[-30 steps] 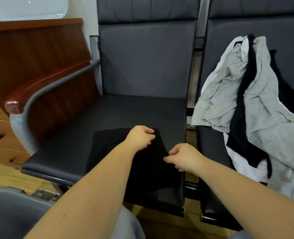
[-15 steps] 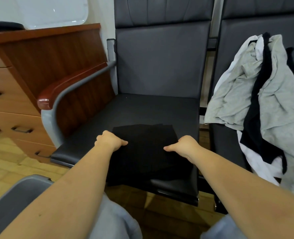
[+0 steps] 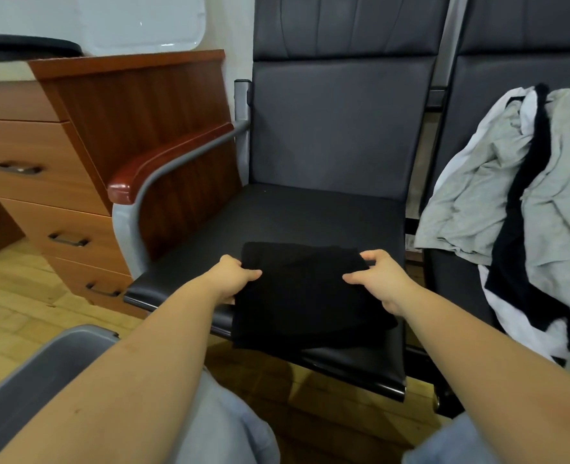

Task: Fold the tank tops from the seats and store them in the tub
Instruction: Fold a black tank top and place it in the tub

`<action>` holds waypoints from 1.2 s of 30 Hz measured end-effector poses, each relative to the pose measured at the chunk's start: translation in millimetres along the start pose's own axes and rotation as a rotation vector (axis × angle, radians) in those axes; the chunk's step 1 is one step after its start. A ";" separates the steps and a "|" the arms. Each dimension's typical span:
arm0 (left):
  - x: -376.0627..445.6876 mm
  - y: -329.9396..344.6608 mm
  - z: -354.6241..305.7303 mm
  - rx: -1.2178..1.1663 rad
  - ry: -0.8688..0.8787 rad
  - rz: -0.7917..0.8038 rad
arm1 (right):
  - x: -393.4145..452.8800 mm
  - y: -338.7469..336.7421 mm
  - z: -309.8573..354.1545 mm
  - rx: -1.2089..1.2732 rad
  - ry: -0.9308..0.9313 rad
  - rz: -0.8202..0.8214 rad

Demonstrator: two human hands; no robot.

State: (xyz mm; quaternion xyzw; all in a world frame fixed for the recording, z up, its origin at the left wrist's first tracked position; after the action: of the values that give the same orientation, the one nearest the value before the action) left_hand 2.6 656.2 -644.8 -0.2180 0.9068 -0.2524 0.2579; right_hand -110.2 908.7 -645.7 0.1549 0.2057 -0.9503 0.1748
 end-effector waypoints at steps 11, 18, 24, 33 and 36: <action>-9.8 19.1 -12.1 -0.043 0.111 0.296 | -8.3 0.9 6.9 -0.305 -0.107 0.121; -9.2 20.3 -9.3 0.087 0.140 0.342 | -15.0 2.2 18.2 -0.406 -0.175 0.105; -2.5 10.9 -12.5 0.087 0.171 0.344 | -7.4 -0.8 41.0 -0.388 -0.245 0.049; 3.6 -53.1 21.1 -0.134 0.225 0.219 | 0.6 48.8 87.6 -0.471 -0.361 0.046; 0.8 -77.7 38.8 -0.109 0.239 0.155 | 4.7 76.8 101.8 -0.530 -0.397 0.048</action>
State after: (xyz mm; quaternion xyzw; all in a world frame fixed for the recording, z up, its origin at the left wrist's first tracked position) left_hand 45.0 582.0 -629.4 -0.1298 0.9574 -0.2062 0.1548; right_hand -106.7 796.5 -585.0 -0.0795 0.4039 -0.8711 0.2680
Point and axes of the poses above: each hand's wrist, its own x-axis towards the middle knuckle, its own y-axis out of the palm, z = x × y, the point moved 8 cm from there along x, towards the middle knuckle, and after that the axes turned 5 degrees about y, right-handed, at the moved point
